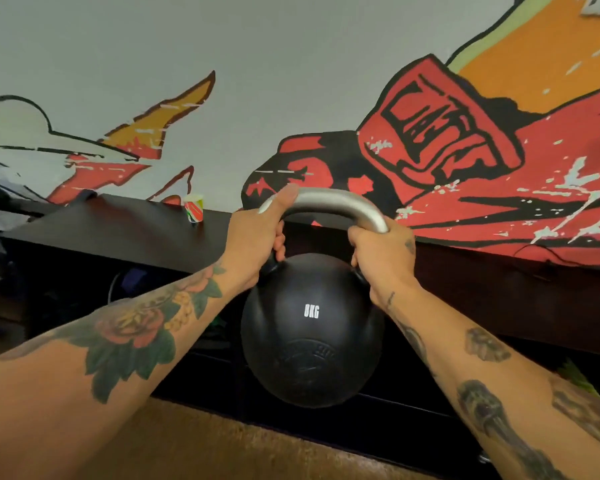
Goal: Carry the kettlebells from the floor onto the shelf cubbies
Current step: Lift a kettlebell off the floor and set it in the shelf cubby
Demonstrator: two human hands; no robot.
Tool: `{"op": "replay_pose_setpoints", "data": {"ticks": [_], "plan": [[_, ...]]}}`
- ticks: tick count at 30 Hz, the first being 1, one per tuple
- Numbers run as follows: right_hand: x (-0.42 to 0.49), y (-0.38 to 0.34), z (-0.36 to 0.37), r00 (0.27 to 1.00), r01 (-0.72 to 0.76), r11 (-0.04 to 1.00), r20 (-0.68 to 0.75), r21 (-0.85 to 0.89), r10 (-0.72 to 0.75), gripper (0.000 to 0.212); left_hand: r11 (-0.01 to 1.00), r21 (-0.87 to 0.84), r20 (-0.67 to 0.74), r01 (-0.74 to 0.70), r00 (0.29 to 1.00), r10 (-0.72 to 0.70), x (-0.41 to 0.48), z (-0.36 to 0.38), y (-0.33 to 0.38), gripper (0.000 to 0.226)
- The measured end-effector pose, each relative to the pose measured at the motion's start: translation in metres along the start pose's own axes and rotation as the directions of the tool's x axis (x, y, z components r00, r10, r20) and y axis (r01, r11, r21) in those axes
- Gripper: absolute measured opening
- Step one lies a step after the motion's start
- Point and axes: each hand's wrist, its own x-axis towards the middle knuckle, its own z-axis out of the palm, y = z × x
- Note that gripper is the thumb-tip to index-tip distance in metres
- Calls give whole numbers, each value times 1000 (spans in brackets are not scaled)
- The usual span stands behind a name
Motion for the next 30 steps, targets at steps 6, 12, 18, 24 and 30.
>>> {"op": "replay_pose_setpoints", "data": {"ticks": [6, 12, 18, 24, 30], "plan": [[-11, 177, 28, 998, 52, 995, -30, 80, -50, 20, 995, 31, 19, -91, 996, 91, 13, -34, -166, 50], [-12, 327, 56, 994, 106, 990, -21, 97, -104, 18, 991, 29, 3, -127, 992, 127, 23, -57, -322, 56], [11, 409, 76, 986, 152, 985, -82, 80, -145, 7, 981, 56, -17, -184, 983, 185, 52, -56, -398, 63], [43, 439, 93, 982, 147, 987, -127, 58, -139, 7, 974, 59, -28, -217, 975, 219, 96, -44, -435, 64], [75, 461, 111, 980, 151, 988, -125, -22, -153, 10, 984, 17, -83, -178, 980, 179, 138, -39, -465, 56]]}}
